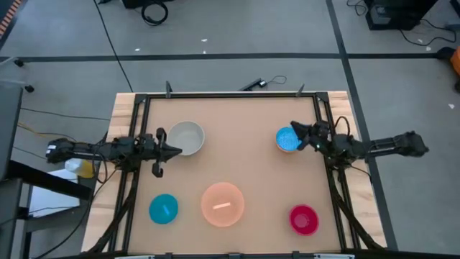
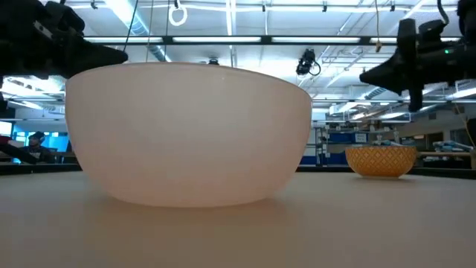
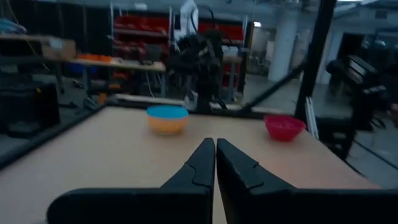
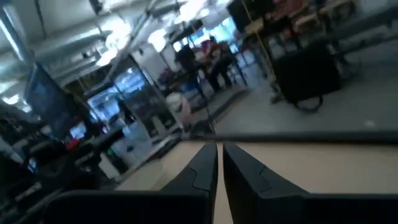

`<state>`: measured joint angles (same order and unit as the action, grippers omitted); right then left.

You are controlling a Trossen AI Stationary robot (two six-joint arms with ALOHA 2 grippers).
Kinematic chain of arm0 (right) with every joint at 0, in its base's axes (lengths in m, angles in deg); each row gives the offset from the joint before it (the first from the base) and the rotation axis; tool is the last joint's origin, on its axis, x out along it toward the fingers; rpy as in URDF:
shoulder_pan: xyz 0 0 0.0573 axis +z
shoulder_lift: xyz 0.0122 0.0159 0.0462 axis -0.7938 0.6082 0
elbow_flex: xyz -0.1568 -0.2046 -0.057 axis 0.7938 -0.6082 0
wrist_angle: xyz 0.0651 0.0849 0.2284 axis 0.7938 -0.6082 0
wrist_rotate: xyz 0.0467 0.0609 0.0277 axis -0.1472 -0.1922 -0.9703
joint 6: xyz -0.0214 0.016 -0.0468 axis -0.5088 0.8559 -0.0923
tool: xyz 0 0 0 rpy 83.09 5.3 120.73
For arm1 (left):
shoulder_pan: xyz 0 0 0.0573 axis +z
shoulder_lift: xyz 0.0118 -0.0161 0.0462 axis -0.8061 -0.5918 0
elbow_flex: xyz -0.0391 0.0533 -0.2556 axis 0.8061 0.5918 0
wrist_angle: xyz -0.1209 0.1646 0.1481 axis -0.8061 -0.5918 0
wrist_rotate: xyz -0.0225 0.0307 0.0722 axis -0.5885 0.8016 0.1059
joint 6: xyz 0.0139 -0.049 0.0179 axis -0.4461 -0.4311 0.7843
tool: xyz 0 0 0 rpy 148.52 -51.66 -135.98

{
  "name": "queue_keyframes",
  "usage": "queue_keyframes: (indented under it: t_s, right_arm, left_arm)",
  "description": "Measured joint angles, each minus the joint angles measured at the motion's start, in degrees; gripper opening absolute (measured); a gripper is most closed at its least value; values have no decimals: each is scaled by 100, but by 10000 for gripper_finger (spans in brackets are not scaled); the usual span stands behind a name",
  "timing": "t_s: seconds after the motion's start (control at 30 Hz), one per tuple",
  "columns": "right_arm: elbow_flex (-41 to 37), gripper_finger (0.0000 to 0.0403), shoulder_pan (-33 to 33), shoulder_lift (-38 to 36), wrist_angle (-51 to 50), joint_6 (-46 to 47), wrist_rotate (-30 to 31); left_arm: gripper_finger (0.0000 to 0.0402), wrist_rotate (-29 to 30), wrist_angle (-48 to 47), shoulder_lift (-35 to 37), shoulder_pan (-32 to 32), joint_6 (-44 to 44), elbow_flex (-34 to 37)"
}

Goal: Nest bowls inside each other
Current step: Stack the gray bowl on the orange bowl

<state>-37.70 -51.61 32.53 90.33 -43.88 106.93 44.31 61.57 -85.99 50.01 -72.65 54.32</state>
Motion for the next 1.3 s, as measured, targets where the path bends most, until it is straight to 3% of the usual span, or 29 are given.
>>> queue_keyframes:
  t_s: [0.13,0.3,0.43,0.6,0.73,0.87,1.1,1.17,1.3]
  right_arm:
    - [544,35,-686,892,203,43,-1621]
    - [1147,35,-1081,2387,310,115,-1510]
    - [1560,35,-1323,3340,355,-55,-1516]
    - [1854,35,-1454,4050,346,-407,-1849]
    - [2136,42,-1537,4517,351,-1183,-1927]
    - [2653,64,-1725,5020,261,-1548,-1962]
    - [4344,135,-2081,6019,-1663,-1377,-1980]
    - [4891,155,-2162,6350,-1871,-1406,-2008]
    - [6105,183,-2230,6903,-2552,-1335,-2646]
  left_arm:
    - [20,364,439,-387,0,348,0]
    - [20,1356,707,-945,0,540,2]
    - [20,1758,1027,-1419,2,468,4]
    - [20,1781,1442,-1986,67,-190,4]
    - [20,1800,1005,-2354,310,-899,4]
    - [21,1699,610,-2604,581,-969,4]
    - [26,1258,587,-2695,807,-551,7]
    - [40,1256,528,-2696,807,-489,7]
    - [86,1262,303,-2696,804,-500,7]
